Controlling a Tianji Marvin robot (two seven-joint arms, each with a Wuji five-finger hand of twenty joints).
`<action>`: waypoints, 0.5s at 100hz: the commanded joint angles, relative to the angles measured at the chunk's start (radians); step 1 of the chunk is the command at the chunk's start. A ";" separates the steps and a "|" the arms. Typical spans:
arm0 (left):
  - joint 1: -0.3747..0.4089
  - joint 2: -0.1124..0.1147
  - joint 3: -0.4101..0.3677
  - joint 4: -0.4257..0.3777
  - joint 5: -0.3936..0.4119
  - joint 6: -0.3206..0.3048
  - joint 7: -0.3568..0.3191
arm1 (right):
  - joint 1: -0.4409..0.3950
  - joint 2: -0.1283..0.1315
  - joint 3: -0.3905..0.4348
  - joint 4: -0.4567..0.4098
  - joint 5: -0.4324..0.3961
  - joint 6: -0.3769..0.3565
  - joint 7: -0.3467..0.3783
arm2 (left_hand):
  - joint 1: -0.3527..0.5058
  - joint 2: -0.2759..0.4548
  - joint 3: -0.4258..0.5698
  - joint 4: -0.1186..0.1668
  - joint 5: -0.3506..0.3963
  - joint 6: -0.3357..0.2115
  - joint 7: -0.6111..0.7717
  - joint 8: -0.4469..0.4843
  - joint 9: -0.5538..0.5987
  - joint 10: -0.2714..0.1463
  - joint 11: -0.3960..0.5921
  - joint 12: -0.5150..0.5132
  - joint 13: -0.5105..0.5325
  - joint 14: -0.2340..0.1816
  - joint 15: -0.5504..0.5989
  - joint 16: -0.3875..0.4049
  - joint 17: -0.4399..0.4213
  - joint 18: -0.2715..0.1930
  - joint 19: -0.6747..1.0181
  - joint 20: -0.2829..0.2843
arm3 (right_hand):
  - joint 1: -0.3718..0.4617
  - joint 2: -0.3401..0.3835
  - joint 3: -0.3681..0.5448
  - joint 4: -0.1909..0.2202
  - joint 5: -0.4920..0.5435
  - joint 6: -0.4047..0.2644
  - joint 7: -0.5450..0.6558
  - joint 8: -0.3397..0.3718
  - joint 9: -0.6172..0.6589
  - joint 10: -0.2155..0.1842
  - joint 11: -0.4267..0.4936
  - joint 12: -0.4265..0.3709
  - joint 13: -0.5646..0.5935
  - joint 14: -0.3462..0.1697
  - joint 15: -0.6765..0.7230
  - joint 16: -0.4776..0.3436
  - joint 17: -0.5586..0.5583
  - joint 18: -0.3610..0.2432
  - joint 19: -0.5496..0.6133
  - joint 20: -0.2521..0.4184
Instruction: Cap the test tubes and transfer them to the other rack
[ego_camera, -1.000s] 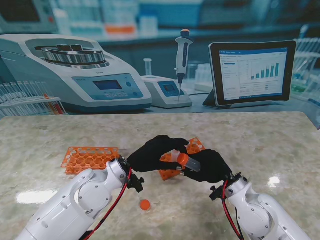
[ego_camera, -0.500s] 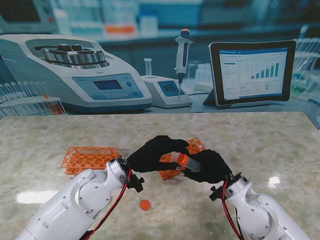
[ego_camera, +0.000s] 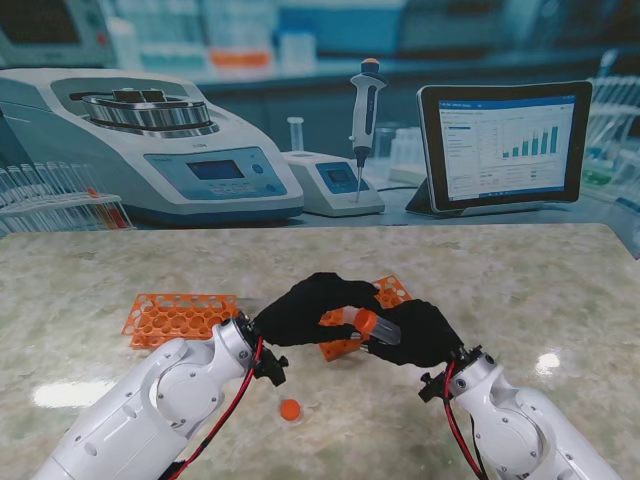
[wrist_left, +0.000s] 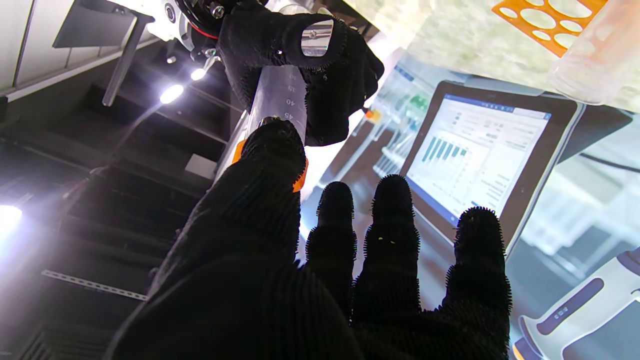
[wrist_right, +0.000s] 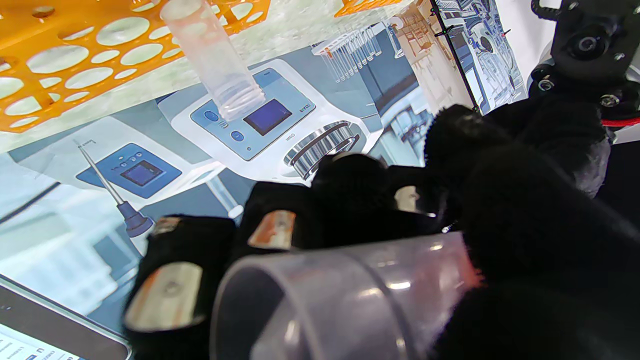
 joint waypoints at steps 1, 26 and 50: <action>0.003 0.001 0.003 -0.002 0.002 -0.001 -0.013 | -0.005 -0.004 -0.007 -0.008 0.002 0.000 0.004 | 0.166 0.082 0.173 0.055 0.063 -0.206 0.061 -0.005 -0.005 -0.027 -0.024 -0.022 -0.011 -0.030 -0.011 -0.010 -0.017 0.004 0.027 -0.030 | 0.048 0.018 -0.001 0.013 0.027 -0.068 0.059 0.030 0.043 0.011 0.009 0.009 0.086 -0.139 0.134 0.044 0.028 -0.013 0.105 0.005; 0.010 0.008 -0.012 -0.013 0.010 -0.001 -0.029 | -0.005 -0.004 -0.006 -0.008 0.003 0.000 0.005 | 0.172 0.070 0.205 0.053 0.042 -0.205 0.026 -0.031 -0.022 -0.028 -0.033 -0.032 -0.029 -0.029 -0.025 -0.021 -0.023 0.003 0.015 -0.031 | 0.048 0.016 -0.001 0.013 0.027 -0.068 0.058 0.030 0.043 0.011 0.009 0.010 0.086 -0.139 0.134 0.044 0.028 -0.013 0.105 0.005; 0.011 0.008 -0.019 -0.016 0.018 -0.005 -0.028 | -0.005 -0.004 -0.006 -0.008 0.004 -0.001 0.006 | 0.162 0.068 0.214 0.048 -0.013 -0.197 -0.009 -0.050 -0.038 -0.027 -0.037 -0.039 -0.038 -0.032 -0.029 -0.026 -0.024 0.000 0.008 -0.030 | 0.048 0.016 -0.001 0.013 0.027 -0.068 0.058 0.030 0.044 0.012 0.009 0.009 0.086 -0.139 0.134 0.044 0.028 -0.013 0.105 0.005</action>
